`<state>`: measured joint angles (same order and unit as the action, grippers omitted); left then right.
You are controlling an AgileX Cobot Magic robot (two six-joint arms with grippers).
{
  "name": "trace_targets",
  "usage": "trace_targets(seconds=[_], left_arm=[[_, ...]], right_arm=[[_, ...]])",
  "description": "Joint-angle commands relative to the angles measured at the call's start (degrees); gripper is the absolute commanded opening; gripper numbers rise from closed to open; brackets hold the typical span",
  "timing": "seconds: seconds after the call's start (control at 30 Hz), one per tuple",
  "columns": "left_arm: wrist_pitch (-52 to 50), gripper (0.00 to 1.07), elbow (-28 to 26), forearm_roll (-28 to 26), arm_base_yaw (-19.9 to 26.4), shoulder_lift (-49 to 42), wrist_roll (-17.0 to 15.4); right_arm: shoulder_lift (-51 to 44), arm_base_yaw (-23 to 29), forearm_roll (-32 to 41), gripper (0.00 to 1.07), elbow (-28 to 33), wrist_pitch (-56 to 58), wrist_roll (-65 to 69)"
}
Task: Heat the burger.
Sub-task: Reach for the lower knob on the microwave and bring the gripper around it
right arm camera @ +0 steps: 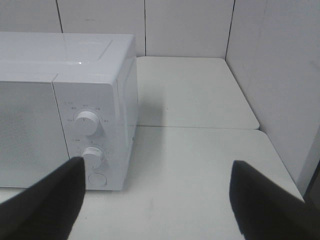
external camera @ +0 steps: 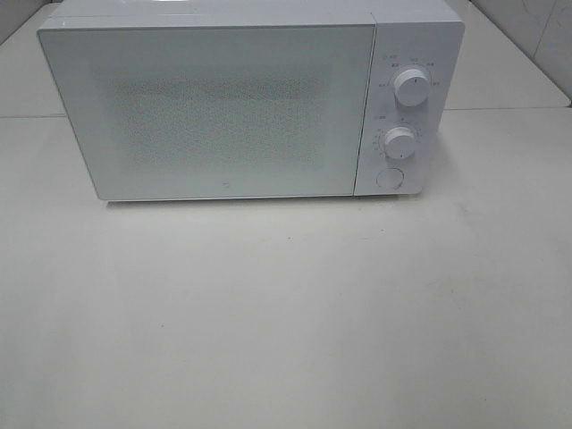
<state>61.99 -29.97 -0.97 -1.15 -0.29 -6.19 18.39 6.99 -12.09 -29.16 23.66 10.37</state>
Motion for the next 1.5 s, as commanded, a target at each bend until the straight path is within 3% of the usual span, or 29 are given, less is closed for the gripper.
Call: trace_targets(seconds=[0.03, 1.0, 1.3, 1.5], left_arm=[[-0.8, 1.00, 0.2, -0.3, 0.2, -1.4, -0.1], [-0.8, 1.00, 0.2, -0.3, 0.2, -1.4, -0.1], [-0.8, 1.00, 0.2, -0.3, 0.2, -1.4, -0.1], [-0.8, 1.00, 0.2, -0.3, 0.2, -1.4, -0.1]], right_arm=[[1.6, -0.2, 0.2, 0.76, -0.2, -3.4, -0.1], [29.8, -0.2, 1.8, 0.76, -0.1, -28.2, 1.7], [42.4, -0.2, 2.0, 0.76, 6.3, -50.6, 2.9], [49.3, -0.2, 5.6, 0.76, 7.1, -59.5, 2.6]])
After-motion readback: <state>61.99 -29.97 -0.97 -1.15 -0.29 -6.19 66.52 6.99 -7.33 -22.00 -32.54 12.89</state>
